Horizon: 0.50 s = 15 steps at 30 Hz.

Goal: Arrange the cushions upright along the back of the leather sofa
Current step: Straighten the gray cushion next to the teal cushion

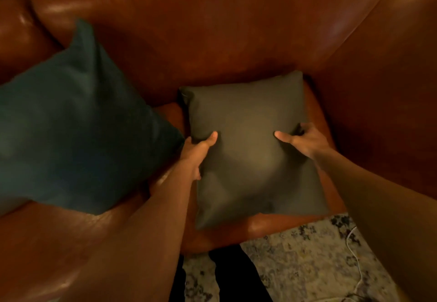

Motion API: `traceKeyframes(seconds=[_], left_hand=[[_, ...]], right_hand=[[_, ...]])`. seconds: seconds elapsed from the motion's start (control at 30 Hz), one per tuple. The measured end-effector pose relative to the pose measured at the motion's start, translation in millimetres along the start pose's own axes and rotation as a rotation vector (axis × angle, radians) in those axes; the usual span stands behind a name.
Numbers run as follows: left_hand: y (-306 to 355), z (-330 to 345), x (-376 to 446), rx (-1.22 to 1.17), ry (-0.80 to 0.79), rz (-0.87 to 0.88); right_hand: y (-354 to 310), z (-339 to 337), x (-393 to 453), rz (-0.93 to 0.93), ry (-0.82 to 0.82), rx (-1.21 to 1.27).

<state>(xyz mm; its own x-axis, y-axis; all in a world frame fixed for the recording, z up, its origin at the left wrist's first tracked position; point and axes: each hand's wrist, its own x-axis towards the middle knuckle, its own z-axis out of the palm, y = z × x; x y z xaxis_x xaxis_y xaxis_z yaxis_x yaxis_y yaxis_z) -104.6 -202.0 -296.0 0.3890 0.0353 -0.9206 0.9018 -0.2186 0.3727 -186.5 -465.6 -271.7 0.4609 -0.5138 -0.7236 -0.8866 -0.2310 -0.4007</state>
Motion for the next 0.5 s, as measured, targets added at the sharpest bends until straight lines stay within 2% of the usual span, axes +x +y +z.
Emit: traceKeyframes(seconds=[0.1,0.2,0.5], left_hand=[[12,2,6,0.032,-0.024,-0.063],[14,1,12,0.054,-0.038,-0.057],[8,3,-10,-0.026,-0.068,-0.029]], right_hand=[[2,1,13,-0.028,-0.023,0.170],[4,1,16,0.000,-0.010,0.309],[7,-3,-3,-0.055,-0.081,0.460]])
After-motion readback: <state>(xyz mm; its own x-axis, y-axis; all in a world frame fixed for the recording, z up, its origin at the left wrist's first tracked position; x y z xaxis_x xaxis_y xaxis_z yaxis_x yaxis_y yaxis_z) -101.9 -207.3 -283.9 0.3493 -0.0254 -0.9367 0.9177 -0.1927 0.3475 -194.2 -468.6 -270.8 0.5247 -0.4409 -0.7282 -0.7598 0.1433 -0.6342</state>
